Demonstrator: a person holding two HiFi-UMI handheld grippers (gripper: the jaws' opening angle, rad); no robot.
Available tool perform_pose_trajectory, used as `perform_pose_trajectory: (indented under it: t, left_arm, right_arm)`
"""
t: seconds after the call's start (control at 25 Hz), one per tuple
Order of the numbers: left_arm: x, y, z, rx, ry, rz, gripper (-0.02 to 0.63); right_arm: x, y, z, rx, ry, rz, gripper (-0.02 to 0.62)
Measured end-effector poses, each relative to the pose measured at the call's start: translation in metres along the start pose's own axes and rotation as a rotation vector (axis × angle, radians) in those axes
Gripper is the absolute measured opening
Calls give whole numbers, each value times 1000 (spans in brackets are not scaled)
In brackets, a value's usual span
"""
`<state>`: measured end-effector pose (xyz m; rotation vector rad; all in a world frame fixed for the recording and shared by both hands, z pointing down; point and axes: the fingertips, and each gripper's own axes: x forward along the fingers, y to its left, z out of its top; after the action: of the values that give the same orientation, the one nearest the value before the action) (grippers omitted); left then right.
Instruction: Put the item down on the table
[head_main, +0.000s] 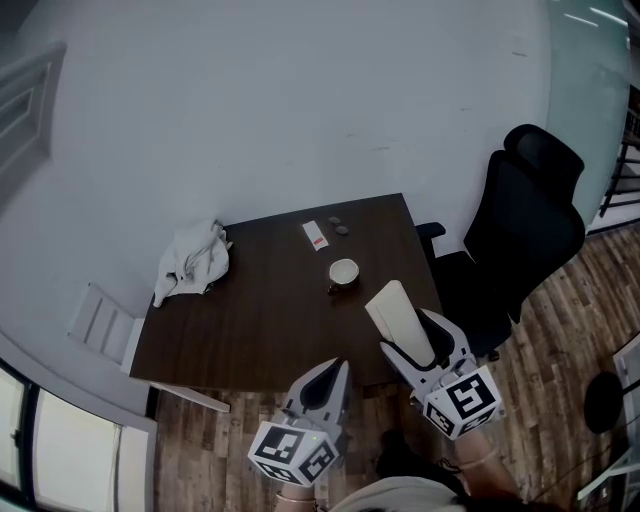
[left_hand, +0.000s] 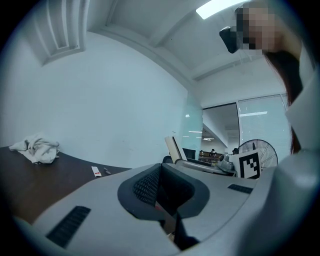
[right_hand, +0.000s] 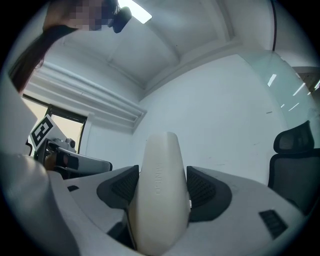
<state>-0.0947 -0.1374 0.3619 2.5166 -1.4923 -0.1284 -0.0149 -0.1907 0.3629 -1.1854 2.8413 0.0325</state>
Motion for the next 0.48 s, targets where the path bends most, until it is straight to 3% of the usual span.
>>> perform_pose_trajectory:
  t: [0.48]
  left_arm:
    - [67,34,5,-14,4,53,18]
  right_arm:
    - [61,-48,-33,-53,101,79,304]
